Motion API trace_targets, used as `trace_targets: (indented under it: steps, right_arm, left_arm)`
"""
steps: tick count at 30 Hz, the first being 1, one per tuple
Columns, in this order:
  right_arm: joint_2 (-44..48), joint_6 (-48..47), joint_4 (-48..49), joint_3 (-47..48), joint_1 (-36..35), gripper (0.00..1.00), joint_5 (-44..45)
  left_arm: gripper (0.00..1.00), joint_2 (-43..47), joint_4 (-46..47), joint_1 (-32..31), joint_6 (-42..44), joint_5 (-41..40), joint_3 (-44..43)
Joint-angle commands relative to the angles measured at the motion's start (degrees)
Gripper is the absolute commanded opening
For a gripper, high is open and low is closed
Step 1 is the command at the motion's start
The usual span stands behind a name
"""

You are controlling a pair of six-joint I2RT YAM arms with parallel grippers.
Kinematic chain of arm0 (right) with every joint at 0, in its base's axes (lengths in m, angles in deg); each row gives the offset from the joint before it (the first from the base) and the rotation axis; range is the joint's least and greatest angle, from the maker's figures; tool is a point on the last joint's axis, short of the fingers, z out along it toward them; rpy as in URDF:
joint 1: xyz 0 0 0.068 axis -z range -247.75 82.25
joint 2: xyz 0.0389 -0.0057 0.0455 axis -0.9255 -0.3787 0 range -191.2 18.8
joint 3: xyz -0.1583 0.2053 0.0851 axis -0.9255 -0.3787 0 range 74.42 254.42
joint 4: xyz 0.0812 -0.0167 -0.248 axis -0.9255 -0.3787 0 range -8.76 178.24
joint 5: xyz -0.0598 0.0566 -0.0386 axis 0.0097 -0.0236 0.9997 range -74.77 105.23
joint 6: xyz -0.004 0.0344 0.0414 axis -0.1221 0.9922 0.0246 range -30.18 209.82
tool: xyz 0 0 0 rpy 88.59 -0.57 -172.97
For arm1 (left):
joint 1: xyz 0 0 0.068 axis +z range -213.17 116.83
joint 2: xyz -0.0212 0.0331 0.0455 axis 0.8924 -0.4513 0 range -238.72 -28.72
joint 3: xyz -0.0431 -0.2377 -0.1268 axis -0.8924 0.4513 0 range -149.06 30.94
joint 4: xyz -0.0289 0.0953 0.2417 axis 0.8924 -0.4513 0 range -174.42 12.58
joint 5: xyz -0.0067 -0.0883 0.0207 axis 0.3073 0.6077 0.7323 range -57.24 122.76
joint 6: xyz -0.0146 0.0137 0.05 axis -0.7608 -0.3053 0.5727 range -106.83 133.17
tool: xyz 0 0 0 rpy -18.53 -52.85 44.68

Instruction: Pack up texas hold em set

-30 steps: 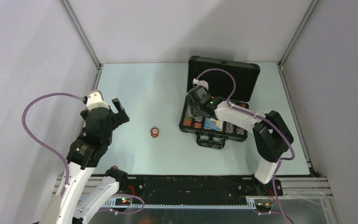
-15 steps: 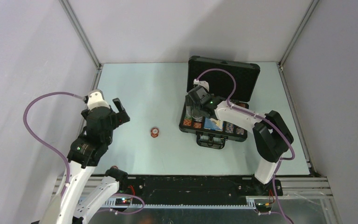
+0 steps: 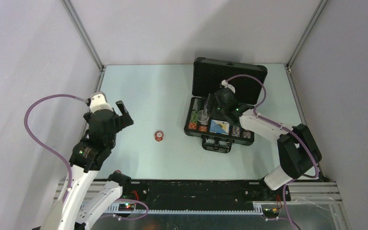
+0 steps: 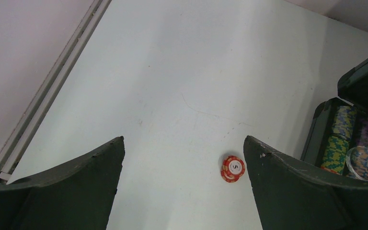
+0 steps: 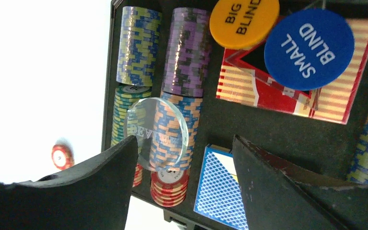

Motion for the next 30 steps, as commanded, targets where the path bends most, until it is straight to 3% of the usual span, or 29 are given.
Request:
trace_targets:
  steps: [1,7,23,30]
  right_arm:
    - [4.23,6.97,10.84,-5.01,2.85,0.74,-8.02]
    - [4.81,9.53,18.34,-9.04,4.37,0.69,-15.32]
    - [4.12,14.74,24.17,-14.51,6.34,0.55,-19.25]
    - [3.54,14.95,25.79,-15.58,6.6,0.43,-20.23]
  left_arm:
    - [0.98,-0.28,1.96,0.47,0.68,0.57,0.17]
    - [0.98,-0.37,1.94,0.54,0.68,0.68,0.15]
    - [0.98,-0.58,2.09,0.69,0.78,1.03,0.13]
    - [0.98,-0.54,2.07,0.74,0.79,1.29,0.19]
